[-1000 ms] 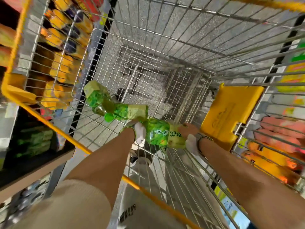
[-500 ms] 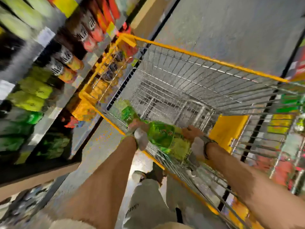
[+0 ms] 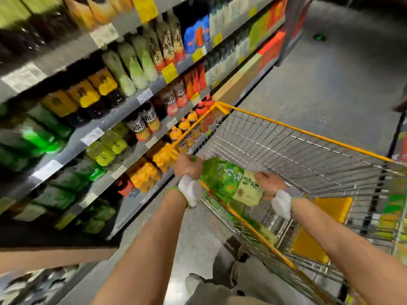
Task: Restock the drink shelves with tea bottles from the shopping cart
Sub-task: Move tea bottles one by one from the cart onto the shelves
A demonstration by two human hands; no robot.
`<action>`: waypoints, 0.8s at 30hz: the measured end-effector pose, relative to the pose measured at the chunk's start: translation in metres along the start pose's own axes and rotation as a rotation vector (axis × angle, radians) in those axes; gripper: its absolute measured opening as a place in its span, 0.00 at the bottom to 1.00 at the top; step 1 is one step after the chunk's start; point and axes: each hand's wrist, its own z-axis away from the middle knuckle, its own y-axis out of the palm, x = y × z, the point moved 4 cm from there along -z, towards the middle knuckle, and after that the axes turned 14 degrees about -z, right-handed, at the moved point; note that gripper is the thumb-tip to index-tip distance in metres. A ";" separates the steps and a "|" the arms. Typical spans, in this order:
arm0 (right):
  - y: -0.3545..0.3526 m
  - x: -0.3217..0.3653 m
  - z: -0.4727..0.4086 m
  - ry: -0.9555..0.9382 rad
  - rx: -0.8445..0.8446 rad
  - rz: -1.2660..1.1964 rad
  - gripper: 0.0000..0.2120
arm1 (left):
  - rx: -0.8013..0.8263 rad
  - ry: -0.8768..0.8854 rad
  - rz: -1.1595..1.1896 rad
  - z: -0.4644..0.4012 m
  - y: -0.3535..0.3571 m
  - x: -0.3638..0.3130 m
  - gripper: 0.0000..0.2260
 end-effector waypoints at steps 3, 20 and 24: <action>0.034 0.030 0.020 -0.028 0.052 -0.034 0.27 | -0.113 0.012 0.021 0.004 -0.050 0.026 0.15; 0.270 0.123 0.077 -0.176 0.349 -0.055 0.20 | -0.515 -0.210 0.200 0.043 -0.225 0.217 0.18; 0.312 0.131 0.071 -0.187 0.398 0.077 0.24 | -0.549 -0.285 0.274 0.041 -0.236 0.255 0.19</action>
